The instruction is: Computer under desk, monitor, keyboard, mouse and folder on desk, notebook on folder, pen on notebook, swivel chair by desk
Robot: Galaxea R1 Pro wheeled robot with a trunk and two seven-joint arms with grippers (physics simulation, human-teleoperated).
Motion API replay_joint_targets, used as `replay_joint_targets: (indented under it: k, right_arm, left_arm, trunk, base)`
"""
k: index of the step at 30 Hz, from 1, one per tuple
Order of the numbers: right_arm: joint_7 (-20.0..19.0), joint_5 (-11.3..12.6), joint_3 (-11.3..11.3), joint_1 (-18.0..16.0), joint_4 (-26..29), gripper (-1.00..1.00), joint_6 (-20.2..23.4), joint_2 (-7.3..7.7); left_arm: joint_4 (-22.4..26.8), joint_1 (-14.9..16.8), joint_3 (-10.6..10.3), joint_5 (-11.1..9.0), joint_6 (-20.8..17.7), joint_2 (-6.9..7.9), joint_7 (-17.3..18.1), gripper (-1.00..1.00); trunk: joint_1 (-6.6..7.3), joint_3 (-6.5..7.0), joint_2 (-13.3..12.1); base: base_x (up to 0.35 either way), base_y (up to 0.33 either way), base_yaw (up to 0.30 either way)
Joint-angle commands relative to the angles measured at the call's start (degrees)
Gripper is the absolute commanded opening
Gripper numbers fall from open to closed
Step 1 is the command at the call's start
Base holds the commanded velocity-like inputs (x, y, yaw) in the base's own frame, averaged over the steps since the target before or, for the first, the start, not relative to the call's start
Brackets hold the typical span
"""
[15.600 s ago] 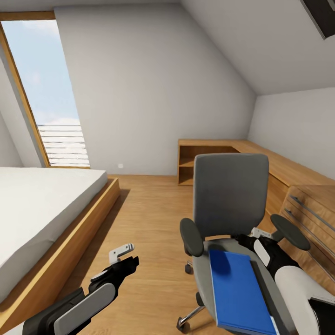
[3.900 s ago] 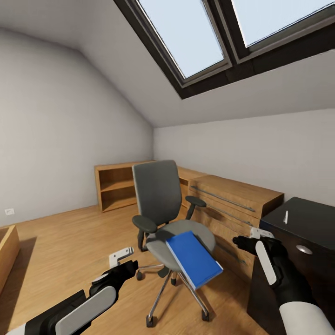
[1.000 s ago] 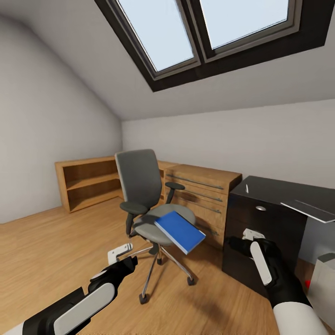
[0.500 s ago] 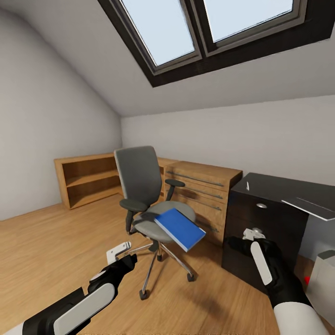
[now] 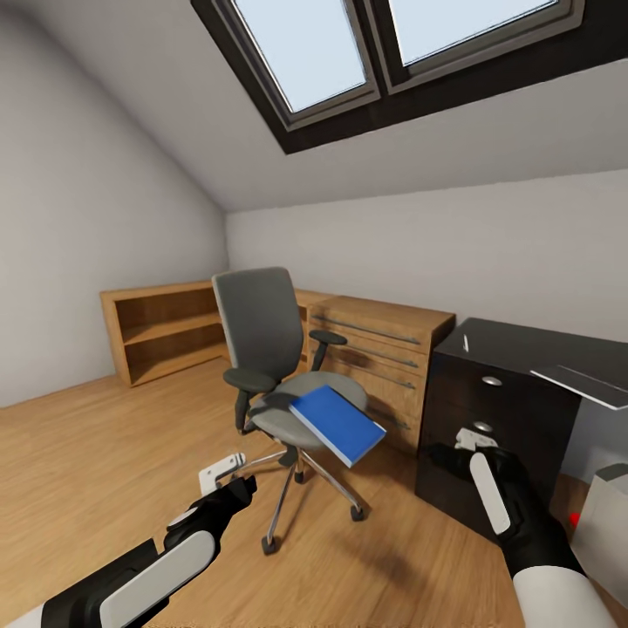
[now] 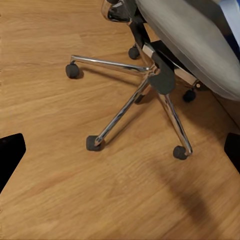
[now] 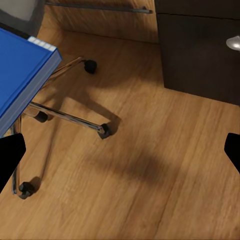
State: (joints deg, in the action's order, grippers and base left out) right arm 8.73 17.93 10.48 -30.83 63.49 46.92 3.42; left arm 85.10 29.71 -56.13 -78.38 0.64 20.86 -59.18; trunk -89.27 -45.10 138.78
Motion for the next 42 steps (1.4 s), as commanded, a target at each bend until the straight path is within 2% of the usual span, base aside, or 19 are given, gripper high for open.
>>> replay_joint_targets:
  k: [1, 19, 29, 38, 40, 42]
  right_arm:
    - [0.5, 0.61, -0.02, -0.03, 0.06, 1.0, 0.19, 0.01]
    - [0.5, 0.61, -0.01, -0.02, 0.06, 1.0, 0.19, 0.02]
    - [0.49, 0.61, 0.02, -0.02, 0.06, 1.0, 0.19, 0.06]
    - [0.5, 0.61, -0.01, -0.02, 0.06, 1.0, 0.19, 0.03]
    - [0.51, 0.61, -0.02, -0.02, 0.06, 1.0, 0.19, 0.06]
    - [0.52, 0.61, 0.0, -0.04, 0.06, 1.0, 0.19, 0.08]
  left_arm:
    - [0.07, 0.09, -0.12, -0.2, 0.06, 0.04, -0.24, 1.0]
    - [-0.07, 0.09, -0.03, -0.41, 0.06, 0.22, -0.29, 1.0]
    - [-0.26, 0.09, 0.16, -3.3, 0.06, 0.23, -0.24, 1.0]
    - [-1.53, 0.09, 0.49, -3.87, 0.02, 0.23, -0.24, 1.0]
    - [-2.61, 0.09, 0.89, -3.91, 0.0, 0.2, -0.24, 1.0]
    - [-4.22, 0.09, 2.66, -4.32, -0.06, 0.17, -0.24, 1.0]
  trunk:
    - [0.01, -0.16, 0.04]
    - [0.01, -1.79, 0.04]
    - [0.01, -2.69, 0.04]
    - [0.01, -3.5, 0.04]
    - [0.01, -3.68, 0.04]
    - [0.01, -3.86, 0.04]
  base:
    - [0.0, 0.0, 0.0]
    - [0.0, 0.0, 0.0]
    - [0.0, 0.0, 0.0]
    - [0.0, 0.0, 0.0]
    - [0.0, 0.0, 0.0]
    - [0.0, 0.0, 0.0]
